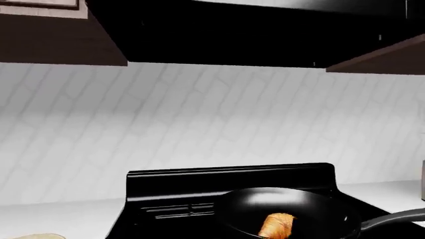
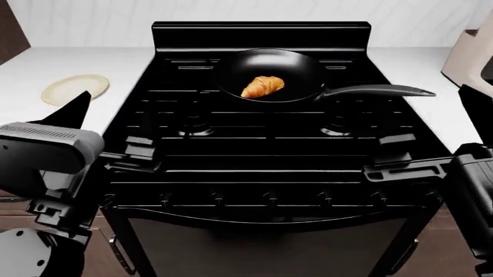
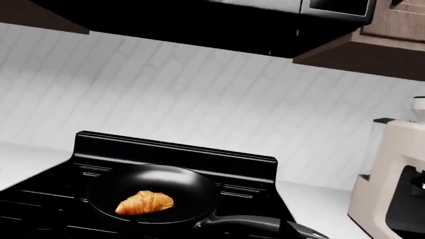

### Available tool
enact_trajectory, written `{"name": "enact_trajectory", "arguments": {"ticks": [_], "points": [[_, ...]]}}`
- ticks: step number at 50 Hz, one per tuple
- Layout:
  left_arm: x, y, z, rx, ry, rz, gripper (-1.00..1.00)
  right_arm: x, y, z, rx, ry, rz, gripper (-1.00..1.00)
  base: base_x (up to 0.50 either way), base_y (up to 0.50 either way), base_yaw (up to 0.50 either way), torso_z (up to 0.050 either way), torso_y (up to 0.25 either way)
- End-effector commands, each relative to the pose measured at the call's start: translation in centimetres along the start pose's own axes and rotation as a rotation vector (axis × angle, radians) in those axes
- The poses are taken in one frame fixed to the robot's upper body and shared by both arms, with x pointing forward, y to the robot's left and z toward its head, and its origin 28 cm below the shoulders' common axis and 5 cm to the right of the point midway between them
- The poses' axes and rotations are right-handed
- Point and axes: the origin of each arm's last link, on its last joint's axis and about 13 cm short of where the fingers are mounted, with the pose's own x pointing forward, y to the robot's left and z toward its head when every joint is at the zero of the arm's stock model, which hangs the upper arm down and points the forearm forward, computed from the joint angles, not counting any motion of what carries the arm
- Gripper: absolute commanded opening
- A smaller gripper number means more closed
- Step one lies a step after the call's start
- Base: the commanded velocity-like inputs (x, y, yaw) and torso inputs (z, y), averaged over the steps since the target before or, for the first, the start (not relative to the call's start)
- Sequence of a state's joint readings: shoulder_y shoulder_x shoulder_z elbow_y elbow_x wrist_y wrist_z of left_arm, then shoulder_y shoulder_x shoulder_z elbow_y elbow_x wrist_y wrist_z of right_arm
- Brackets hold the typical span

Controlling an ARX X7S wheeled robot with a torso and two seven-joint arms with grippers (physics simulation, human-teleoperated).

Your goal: Pick the croissant and place it on the pan. Then turn on the stove to warm the croissant.

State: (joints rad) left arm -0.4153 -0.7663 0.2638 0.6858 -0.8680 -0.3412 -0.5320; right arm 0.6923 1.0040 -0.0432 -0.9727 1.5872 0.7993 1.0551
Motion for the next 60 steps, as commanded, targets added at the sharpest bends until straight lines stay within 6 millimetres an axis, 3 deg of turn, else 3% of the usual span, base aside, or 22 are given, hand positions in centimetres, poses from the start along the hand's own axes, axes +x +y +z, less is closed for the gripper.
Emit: {"name": "enact_trajectory", "arguments": {"ticks": [1, 31, 60], "points": [[-0.3, -0.2, -0.2, 0.029, -0.01, -0.034, 1.0, -0.3, -0.5, 0.1, -0.009, -0.033, -0.042, 1.0, 0.0, 0.0, 0.0, -0.024, 0.0], [-0.7, 0.1, -0.5, 0.046, -0.037, -0.01, 1.0, -0.6, -0.3, -0.1, 0.028, -0.037, -0.031, 1.0, 0.0, 0.0, 0.0, -0.05, 0.0], [-0.3, 0.0, -0.8, 0.106, -0.108, -0.024, 1.0, -0.1, 0.3, -2.4, -0.012, -0.005, -0.053, 1.0, 0.0, 0.0, 0.0, -0.05, 0.0]]}}
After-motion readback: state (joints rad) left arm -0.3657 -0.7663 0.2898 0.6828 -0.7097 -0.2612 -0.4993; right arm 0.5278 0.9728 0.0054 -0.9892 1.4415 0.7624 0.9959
